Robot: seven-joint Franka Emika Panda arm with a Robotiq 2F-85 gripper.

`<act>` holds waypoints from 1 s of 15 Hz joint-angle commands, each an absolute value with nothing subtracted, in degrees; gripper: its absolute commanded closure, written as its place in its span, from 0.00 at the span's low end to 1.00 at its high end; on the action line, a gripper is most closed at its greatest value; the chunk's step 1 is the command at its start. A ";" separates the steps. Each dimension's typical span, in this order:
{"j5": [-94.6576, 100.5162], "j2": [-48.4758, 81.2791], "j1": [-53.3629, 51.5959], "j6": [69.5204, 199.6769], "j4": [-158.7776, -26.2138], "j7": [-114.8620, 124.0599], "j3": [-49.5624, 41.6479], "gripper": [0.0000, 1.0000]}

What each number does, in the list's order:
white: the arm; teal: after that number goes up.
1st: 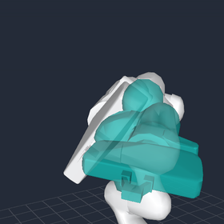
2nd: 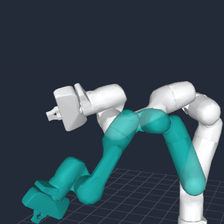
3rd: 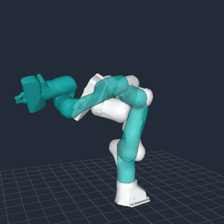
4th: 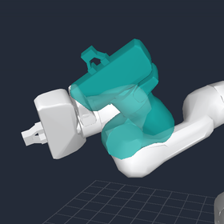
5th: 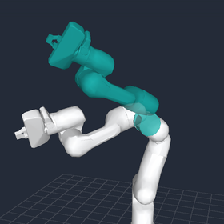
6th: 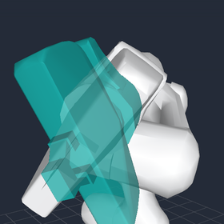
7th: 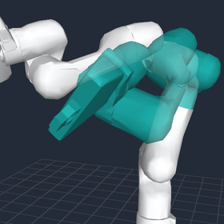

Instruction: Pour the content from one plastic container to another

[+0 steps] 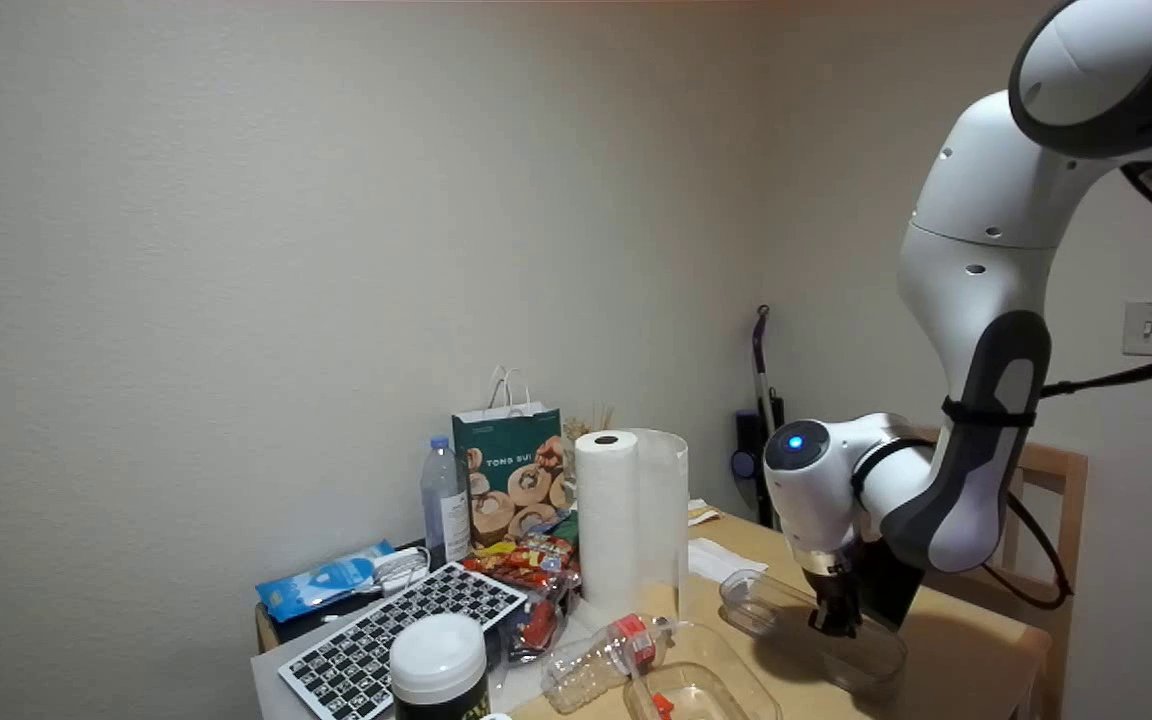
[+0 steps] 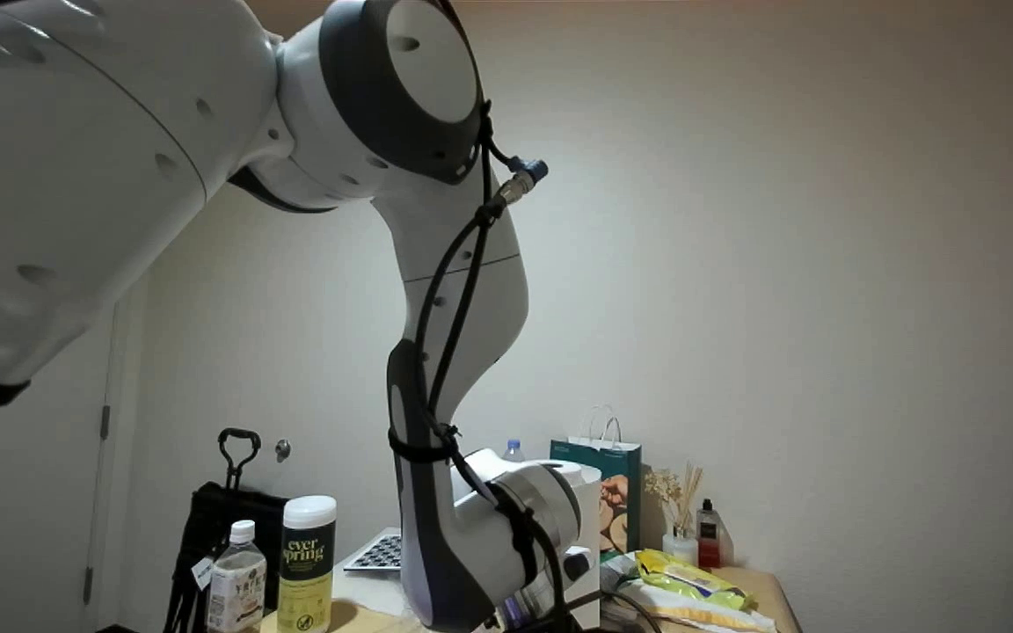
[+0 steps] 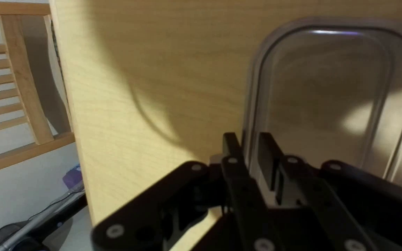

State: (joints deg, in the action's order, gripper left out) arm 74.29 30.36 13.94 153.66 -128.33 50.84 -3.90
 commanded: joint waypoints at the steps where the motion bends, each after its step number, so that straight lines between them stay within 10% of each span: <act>1: 73.95 34.40 13.40 152.78 -125.59 50.54 -3.39 0.49; 8: 77.43 30.50 10.86 149.65 -126.39 53.47 -4.43 0.04; 15: 78.18 16.21 3.74 134.16 -131.90 59.37 -6.46 0.00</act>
State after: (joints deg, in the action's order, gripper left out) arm 78.92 24.71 6.23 141.89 -126.40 57.02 -6.11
